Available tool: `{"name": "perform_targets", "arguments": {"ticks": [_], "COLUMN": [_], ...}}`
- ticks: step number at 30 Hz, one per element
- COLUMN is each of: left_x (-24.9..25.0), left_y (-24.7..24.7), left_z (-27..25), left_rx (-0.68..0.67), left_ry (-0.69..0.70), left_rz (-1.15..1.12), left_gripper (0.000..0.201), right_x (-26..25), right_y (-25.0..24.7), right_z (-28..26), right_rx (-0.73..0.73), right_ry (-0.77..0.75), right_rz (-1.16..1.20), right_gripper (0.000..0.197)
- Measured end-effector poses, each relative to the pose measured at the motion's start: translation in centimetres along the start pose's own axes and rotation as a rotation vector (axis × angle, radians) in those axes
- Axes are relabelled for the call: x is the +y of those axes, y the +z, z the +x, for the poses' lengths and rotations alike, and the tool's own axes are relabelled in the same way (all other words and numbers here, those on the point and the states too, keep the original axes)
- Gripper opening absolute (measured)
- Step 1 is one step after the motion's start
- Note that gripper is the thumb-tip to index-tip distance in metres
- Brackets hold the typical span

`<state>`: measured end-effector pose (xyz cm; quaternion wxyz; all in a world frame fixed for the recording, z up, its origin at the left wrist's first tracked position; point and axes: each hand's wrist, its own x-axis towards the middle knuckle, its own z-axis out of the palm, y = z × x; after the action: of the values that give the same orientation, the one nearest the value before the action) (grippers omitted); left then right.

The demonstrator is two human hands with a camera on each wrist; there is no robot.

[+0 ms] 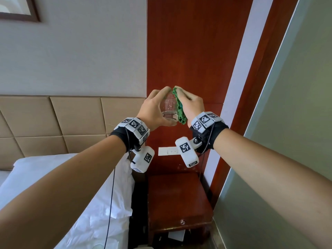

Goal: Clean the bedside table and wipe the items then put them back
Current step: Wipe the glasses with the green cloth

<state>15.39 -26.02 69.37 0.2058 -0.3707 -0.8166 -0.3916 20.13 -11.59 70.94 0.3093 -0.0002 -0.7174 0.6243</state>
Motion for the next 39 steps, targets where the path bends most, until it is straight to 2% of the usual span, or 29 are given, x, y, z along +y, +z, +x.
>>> {"name": "perform_targets", "arguments": {"ticks": [4,10,14,18,21,27,31,37,39], "left_x": [0.0,-0.1,-0.2,-0.6,-0.7,-0.3,0.1,-0.1,-0.2], "left_y": [-0.1,0.3,0.6,0.6,0.6,0.9,0.6,0.3,0.5], "left_z": [0.0,-0.4,-0.5,-0.4,-0.4,-0.8,-0.8,-0.2,0.0], "left_rx": [-0.023,-0.001,0.010,0.025,0.021,0.004,-0.016,-0.004,0.003], "left_ry": [-0.017,-0.075,-0.096,-0.131,-0.133,-0.103,-0.065,-0.100,-0.107], "left_rz": [0.044,0.019,0.011,-0.003,-0.007,-0.014,0.002,0.021,0.020], "left_gripper": [0.115,0.114,0.105,0.094,0.095,0.119,0.114,0.108,0.104], "right_x": [0.4,1.5,1.7,1.6,1.5,1.0,0.8,1.1,1.3], "right_y": [-0.4,-0.5,-0.6,-0.8,-0.8,-0.8,-0.8,-0.8,-0.8], "right_z": [-0.6,-1.5,-1.8,-2.3,-2.3,-1.4,-1.0,-1.5,-1.4], "right_rx": [-0.034,-0.084,-0.135,-0.270,-0.269,-0.143,-0.129,-0.197,-0.239], "right_ry": [-0.151,-0.270,-0.340,-0.410,-0.366,-0.188,-0.095,-0.156,-0.123], "right_rz": [-0.220,-0.351,-0.458,-0.579,-0.523,-0.389,-0.371,-0.414,-0.317], "right_gripper": [0.031,0.035,0.035,0.035,0.034,0.036,0.038,0.043,0.045]}}
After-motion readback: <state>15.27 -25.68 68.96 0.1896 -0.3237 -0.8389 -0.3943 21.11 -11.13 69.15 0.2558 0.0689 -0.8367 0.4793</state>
